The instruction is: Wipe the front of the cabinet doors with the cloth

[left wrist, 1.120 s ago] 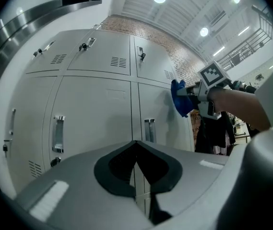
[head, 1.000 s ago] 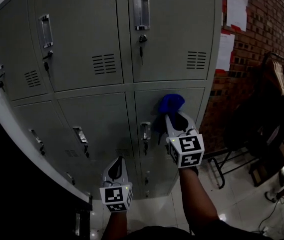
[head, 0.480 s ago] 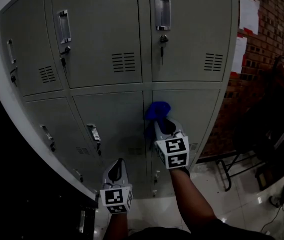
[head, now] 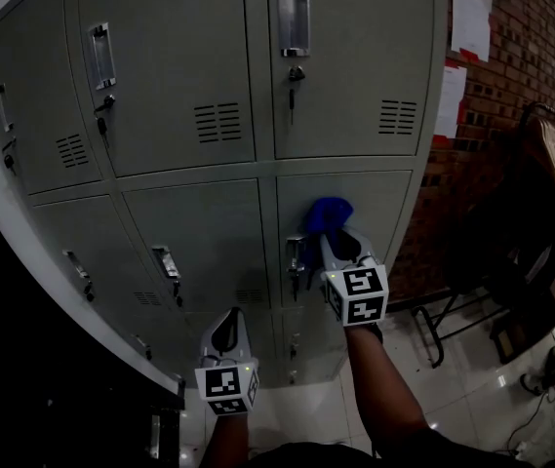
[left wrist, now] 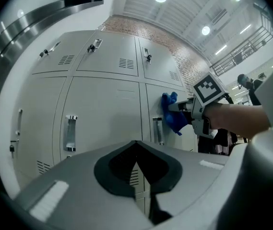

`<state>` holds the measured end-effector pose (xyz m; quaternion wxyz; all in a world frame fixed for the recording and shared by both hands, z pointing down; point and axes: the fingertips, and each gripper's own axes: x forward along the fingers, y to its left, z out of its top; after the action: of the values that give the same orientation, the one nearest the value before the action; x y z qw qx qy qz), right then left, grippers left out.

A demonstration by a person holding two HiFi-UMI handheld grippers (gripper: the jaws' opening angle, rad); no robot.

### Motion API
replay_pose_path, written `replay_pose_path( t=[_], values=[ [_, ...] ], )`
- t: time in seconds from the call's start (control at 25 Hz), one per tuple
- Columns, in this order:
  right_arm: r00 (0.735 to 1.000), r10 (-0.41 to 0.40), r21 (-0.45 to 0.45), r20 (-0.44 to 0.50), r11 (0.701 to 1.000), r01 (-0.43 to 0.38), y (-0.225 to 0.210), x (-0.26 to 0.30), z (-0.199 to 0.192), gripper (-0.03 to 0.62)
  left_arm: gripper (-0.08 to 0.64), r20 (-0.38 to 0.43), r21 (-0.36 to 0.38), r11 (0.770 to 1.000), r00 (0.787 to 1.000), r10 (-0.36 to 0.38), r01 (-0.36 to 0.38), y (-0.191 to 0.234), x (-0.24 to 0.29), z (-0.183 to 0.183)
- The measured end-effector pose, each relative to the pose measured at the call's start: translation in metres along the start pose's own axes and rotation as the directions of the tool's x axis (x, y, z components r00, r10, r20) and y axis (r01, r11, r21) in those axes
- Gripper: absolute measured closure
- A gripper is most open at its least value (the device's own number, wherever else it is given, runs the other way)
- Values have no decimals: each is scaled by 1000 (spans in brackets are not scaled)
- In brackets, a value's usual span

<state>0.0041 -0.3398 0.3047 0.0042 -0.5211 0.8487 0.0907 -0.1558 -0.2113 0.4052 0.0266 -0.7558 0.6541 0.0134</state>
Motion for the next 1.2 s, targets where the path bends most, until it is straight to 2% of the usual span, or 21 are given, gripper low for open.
replay_pose_path(
  t=[0.24,0.8,1.0,1.2],
  values=[
    [999,-35,-12,-7,999,35,-41,-14,-4,529,543,0,6,999,999,-33,33,-19,8,0],
    [986,-155,-14,-54,988,154,-125,-42,-24,530,543,2,4,999,999,-47,46,-44,18,0],
    [981,-185,-24,-61,983,183,-143,-49,-27,529,543,1,1,999,999,-47,47,-49,19,-1],
    [977,-202,-45,-67,979,200,-143,-50,-26,529,543,1,4,999,999,-51,51,-52,17,0]
  ],
)
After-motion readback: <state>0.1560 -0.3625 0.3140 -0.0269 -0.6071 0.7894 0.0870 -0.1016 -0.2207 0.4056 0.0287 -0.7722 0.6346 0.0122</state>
